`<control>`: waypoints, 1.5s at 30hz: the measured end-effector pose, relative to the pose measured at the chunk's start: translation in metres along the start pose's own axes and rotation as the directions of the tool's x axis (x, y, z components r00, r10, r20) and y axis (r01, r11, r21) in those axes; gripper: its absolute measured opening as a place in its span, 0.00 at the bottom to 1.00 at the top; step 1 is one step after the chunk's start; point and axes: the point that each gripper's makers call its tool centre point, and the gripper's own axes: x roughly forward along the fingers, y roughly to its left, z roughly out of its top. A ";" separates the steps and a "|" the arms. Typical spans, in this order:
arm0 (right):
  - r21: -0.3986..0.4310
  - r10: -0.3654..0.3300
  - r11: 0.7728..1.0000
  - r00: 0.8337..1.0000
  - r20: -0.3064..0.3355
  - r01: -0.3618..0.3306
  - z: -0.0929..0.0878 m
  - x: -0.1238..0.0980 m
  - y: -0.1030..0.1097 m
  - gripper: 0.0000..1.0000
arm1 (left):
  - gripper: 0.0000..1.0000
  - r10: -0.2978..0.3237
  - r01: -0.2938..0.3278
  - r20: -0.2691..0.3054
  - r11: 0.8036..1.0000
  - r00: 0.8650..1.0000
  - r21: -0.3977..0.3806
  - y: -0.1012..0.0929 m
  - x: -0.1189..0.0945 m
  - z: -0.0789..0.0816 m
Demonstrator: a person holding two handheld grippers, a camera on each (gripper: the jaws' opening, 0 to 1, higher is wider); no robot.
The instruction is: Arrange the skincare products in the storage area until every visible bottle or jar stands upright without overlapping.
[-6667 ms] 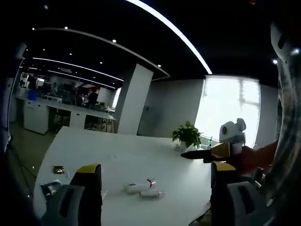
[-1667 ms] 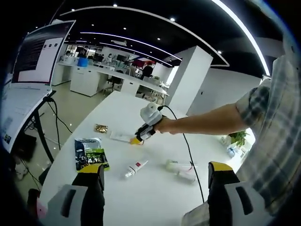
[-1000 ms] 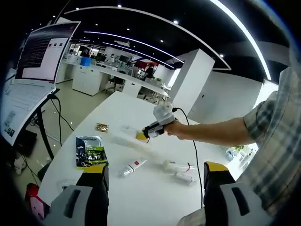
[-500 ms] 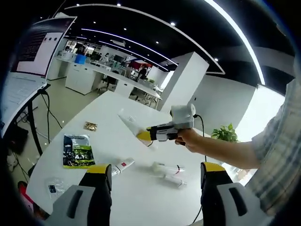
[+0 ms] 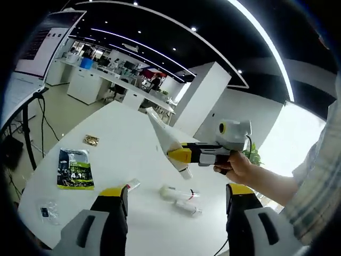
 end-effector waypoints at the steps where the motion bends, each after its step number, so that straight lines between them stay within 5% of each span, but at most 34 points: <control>1: 0.006 -0.008 1.000 1.000 0.013 0.008 0.002 -0.006 0.006 0.13 | 0.77 -0.012 0.012 0.003 1.000 1.000 -0.006 -0.003 0.003 0.001; 5: 0.036 -0.012 0.999 0.998 0.057 0.010 0.006 -0.024 0.020 0.13 | 0.75 -0.054 0.054 0.008 0.998 0.999 -0.025 -0.012 0.012 0.005; 15: -0.013 -0.001 1.000 0.999 0.045 0.001 -0.007 -0.043 0.045 0.14 | 0.73 -0.104 0.104 -0.002 0.993 0.995 -0.061 -0.024 0.027 0.000; 24: -0.036 0.025 0.999 0.996 0.087 -0.022 0.000 -0.054 0.071 0.14 | 0.69 -0.142 0.143 0.023 0.984 0.990 -0.105 -0.033 0.037 0.013; 38: -0.038 -0.035 0.999 0.993 0.109 0.039 0.002 -0.057 0.093 0.15 | 0.47 -0.250 0.261 0.076 0.945 0.965 -0.196 -0.065 0.049 0.025; 45: -0.059 -0.048 0.997 0.995 0.092 0.054 0.005 -0.050 0.103 0.15 | 0.31 -0.231 0.242 0.080 0.951 0.970 -0.194 -0.064 0.052 0.023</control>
